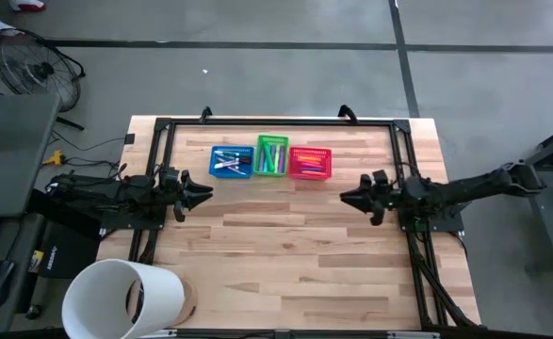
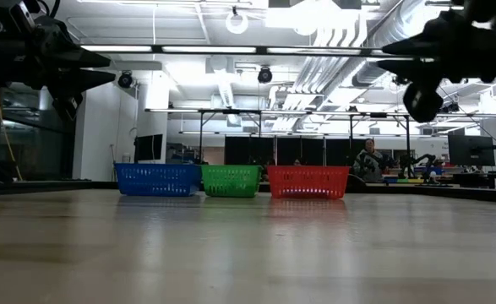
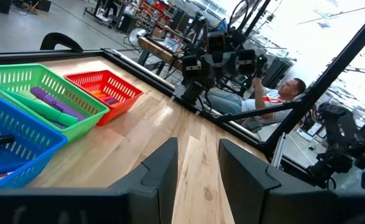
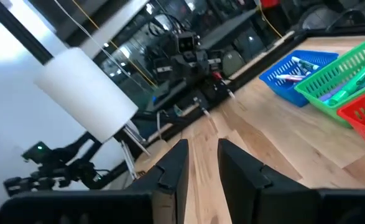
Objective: Pick & Place Markers
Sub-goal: Return to Home Position
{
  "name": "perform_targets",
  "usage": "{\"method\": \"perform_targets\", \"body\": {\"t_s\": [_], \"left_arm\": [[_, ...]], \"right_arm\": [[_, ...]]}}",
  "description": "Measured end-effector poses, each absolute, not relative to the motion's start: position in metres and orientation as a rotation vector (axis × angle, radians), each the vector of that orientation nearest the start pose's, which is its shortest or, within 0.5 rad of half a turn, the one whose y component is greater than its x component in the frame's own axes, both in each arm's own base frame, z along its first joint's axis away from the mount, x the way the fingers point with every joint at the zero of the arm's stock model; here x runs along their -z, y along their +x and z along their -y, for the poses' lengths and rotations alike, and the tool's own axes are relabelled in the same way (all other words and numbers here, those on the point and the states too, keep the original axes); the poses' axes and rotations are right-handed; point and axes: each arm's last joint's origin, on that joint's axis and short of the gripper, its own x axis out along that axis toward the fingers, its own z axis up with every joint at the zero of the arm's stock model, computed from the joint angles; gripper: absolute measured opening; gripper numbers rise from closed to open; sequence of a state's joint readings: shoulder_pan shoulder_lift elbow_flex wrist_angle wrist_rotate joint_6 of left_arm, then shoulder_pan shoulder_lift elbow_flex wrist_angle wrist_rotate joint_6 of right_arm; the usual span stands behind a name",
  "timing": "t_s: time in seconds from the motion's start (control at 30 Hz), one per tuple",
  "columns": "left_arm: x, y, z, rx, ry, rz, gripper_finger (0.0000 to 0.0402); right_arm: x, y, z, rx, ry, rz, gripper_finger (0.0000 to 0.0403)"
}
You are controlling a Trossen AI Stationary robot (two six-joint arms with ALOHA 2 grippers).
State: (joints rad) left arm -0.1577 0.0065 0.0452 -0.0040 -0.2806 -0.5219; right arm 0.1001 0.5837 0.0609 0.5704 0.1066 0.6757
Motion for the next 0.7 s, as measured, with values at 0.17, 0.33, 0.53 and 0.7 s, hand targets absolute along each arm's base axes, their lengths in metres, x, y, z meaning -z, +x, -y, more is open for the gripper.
{"method": "perform_targets", "body": {"t_s": [0.17,0.33,0.53,0.7], "left_arm": [[-0.178,0.094,0.007,-0.112,-0.529,0.065,0.0115],[-0.178,0.094,0.007,-0.111,-0.529,0.065,0.0115],[-0.178,0.094,0.007,-0.112,-0.529,0.065,0.0115],[-0.178,0.094,0.007,-0.112,-0.529,0.065,0.0115]], "right_arm": [[-0.177,0.124,-0.009,-0.021,0.677,0.081,0.0074],[-0.175,0.116,-0.009,-0.026,0.619,0.056,0.0074],[-0.168,0.107,-0.008,-0.001,0.570,-0.010,0.0065],[-0.166,0.101,-0.009,-0.042,0.554,-0.046,0.0030]]}}
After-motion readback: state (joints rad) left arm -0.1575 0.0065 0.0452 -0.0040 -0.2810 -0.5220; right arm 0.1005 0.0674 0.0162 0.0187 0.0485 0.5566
